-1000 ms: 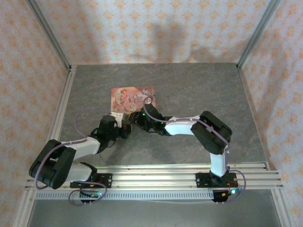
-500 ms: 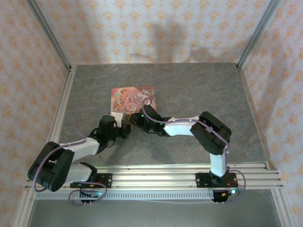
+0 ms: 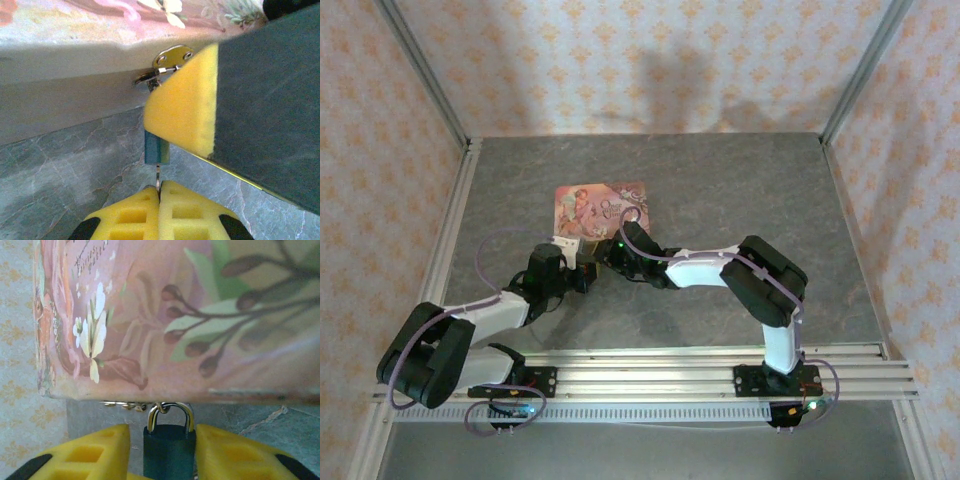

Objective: Unlock a padlock with a key

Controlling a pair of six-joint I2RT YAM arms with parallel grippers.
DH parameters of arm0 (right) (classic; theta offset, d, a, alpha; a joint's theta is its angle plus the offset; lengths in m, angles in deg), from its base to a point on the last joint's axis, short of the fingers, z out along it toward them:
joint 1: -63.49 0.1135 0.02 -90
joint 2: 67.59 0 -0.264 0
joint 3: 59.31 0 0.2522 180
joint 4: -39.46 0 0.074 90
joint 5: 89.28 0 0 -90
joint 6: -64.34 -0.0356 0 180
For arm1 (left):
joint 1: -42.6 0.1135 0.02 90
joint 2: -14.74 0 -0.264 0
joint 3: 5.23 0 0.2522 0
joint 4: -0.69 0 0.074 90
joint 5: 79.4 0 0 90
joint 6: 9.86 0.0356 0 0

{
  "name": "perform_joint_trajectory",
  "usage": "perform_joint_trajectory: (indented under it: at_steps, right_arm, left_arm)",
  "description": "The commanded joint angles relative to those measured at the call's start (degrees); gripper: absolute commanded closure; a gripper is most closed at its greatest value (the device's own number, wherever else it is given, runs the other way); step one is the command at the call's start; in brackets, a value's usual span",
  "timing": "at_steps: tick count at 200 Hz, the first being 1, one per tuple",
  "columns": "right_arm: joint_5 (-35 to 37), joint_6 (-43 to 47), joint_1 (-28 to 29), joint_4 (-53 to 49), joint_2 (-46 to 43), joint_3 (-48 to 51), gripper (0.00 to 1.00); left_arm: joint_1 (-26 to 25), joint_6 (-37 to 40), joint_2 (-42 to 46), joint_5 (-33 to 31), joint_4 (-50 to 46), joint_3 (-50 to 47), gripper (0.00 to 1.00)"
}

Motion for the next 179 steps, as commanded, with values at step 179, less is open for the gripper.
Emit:
perform_joint_trajectory:
  at_steps: [179]
  right_arm:
    - [2.8, 3.4, 0.4, -19.9, -2.0, -5.3, 1.0]
  left_arm:
    - [-8.5, 9.8, 8.0, -16.9, -13.2, 2.9, 1.0]
